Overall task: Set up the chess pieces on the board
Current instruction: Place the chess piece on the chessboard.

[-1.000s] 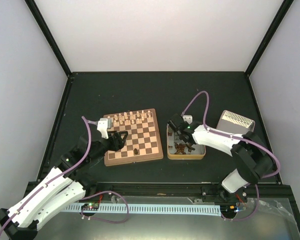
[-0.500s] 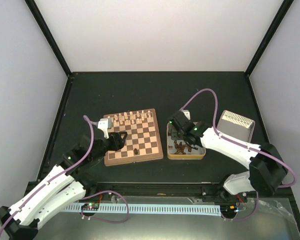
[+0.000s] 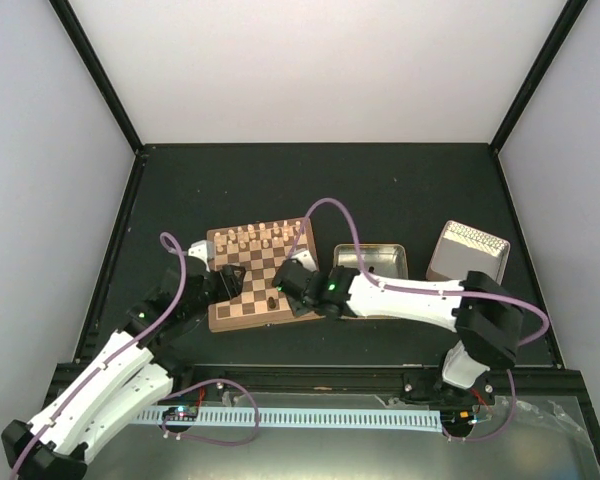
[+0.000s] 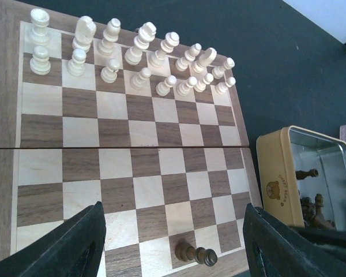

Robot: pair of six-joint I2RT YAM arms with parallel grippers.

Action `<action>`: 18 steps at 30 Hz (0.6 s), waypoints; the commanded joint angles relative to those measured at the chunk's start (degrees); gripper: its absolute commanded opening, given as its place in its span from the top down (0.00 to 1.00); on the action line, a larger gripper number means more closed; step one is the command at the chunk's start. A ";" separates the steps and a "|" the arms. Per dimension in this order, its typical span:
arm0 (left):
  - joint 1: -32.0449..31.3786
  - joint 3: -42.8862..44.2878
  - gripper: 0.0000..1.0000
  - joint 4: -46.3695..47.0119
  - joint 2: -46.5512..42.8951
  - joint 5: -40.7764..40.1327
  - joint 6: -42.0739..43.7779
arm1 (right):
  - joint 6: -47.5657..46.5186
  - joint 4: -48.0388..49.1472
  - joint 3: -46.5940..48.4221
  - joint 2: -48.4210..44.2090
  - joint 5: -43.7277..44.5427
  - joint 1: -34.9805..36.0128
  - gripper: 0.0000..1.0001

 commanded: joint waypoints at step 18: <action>5.29 -1.63 0.33 -0.99 -2.11 5.85 -1.01 | -1.99 2.82 1.21 9.85 2.03 3.65 0.85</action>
